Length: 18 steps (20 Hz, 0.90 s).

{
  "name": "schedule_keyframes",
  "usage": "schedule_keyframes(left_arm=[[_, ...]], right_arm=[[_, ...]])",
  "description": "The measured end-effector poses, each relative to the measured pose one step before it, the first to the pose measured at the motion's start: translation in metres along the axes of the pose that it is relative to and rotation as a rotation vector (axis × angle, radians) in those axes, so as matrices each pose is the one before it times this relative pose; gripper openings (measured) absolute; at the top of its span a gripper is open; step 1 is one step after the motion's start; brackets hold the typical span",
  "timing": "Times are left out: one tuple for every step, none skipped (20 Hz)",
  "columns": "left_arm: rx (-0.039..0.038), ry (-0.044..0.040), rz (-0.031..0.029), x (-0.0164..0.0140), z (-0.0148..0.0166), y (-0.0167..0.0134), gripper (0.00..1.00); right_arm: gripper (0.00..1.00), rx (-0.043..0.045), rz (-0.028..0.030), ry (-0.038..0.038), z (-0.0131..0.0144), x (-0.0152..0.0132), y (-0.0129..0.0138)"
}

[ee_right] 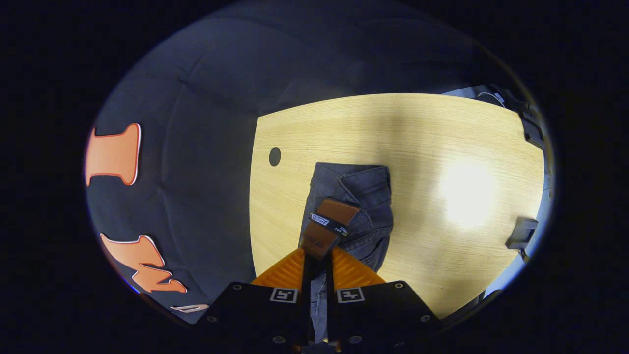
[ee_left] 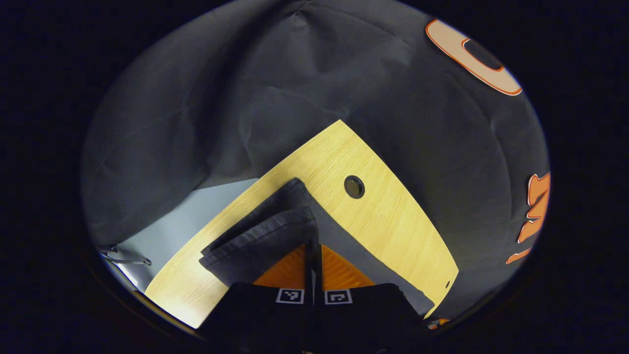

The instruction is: Grasp the waist and the cuffs of the jeans and fold them to make the two legs overlap; first hold the waist and fold one-third of the jeans toward the cuffs, then hold the cuffs and fold the remaining one-third in the same direction to finish folding.

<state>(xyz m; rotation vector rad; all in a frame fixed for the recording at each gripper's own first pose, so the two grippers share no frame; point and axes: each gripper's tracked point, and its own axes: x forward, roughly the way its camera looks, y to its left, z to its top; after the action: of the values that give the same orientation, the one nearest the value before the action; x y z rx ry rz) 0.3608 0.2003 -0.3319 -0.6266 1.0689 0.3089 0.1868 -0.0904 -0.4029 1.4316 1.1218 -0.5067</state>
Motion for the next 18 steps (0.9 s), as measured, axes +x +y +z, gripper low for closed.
schedule_keyframes(left_arm=[[0.00047, -0.00311, 0.01026, 0.00771, 0.00342, -0.00282, 0.0], [-0.00271, -0.0063, 0.01393, 0.00543, 0.00432, 0.00041, 0.0], [0.00162, -0.00964, 0.01723, 0.0066, 0.00342, 0.00243, 0.01], [-0.00738, -0.00768, 0.02444, 0.0056, 0.00411, 0.00363, 0.01], [0.00079, -0.00116, 0.02349, 0.00849, 0.00018, 0.00372, 0.01], [0.00542, 0.01872, 0.03936, 0.00102, -0.00425, 0.00773, 0.01], [0.00196, 0.00124, 0.0179, 0.00258, -0.00173, 0.00481, 0.07], [-0.0066, -0.00159, -0.01755, 0.00341, -0.00194, -0.00194, 0.07], [-0.00129, -0.00775, -0.0143, -0.00545, 0.00258, -0.0059, 0.29], [0.01446, -0.01078, -0.00215, -0.00465, 0.00026, -0.00205, 0.51], [0.02412, -0.01798, 0.00291, -0.01192, 0.0003, 0.00314, 0.72], [0.0338, -0.01383, -0.00533, -0.0068, 0.00095, -0.00242, 0.75], [0.03332, -0.02163, -0.01271, -0.00939, 0.00222, -0.00408, 0.76], [0.03404, -0.01793, -0.01376, -0.01053, -0.00095, -0.00519, 0.77], [0.03792, -0.02393, -0.01183, -0.00953, 0.00021, -0.00757, 0.94], [0.0361, -0.02769, -0.01235, -0.00888, 0.00027, -0.00746, 0.96], [0.03434, -0.0349, -0.01971, -0.00657, 0.00123, -0.00986, 0.96], [0.03031, -0.03273, -0.01909, -0.01175, 0.00272, -0.00954, 0.96]], right_arm=[[0.11, 0.00619, -0.00733, 0.00217, 0.00082, 0.00691, 0.00309], [0.15, 0.00876, -0.00617, 0.00266, 0.002, 0.00857, 0.00425], [0.15, 0.01521, -0.00758, 0.00436, 0.00272, 0.00817, 0.00144], [0.14, 0.01541, -0.01106, 0.00151, 0.00153, 0.00878, 0.00216], [0.14, -0.0008, -0.00786, 0.01109, 0.00018, 0.00955, 0.00038], [0.14, 0.00452, -0.00761, 0.00767, 0.00009, 0.00633, -0.00014], [0.15, -0.0004, -0.00416, 0.00339, -0.00015, 0.00519, 0.00036], [0.14, -0.00176, 0.00701, 0.00414, -0.00114, 0.00096, 0.00209], [0.14, -0.00916, 0.02664, -0.00537, -0.00076, 0.00245, 0.00448], [0.31, -0.01138, 0.03012, -0.00779, 0.00245, -0.00812, 0.00702], [0.5, -0.00914, 0.01454, -0.006, 0.00072, -0.00509, 0.00402], [0.52, -0.00988, 0.00933, -0.00962, 0.00279, -0.00603, -0.00056], [0.59, -0.01872, -0.00488, -0.01056, 0.00189, -0.00396, -0.00344], [0.7, -0.02227, -0.01147, -0.01504, 0.00214, -0.00215, -0.0068], [0.74, -0.02778, -0.01877, -0.01159, 0.00125, -0.00127, -0.00775], [0.8, -0.02551, -0.02152, -0.01034, -0.00057, -0.00069, -0.0082], [0.82, -0.03208, -0.01714, -0.00569, -0.00033, 0.00151, -0.0065], [0.86, -0.02901, -0.01814, -0.00914, -0.00027, -0.0001, -0.00707]])
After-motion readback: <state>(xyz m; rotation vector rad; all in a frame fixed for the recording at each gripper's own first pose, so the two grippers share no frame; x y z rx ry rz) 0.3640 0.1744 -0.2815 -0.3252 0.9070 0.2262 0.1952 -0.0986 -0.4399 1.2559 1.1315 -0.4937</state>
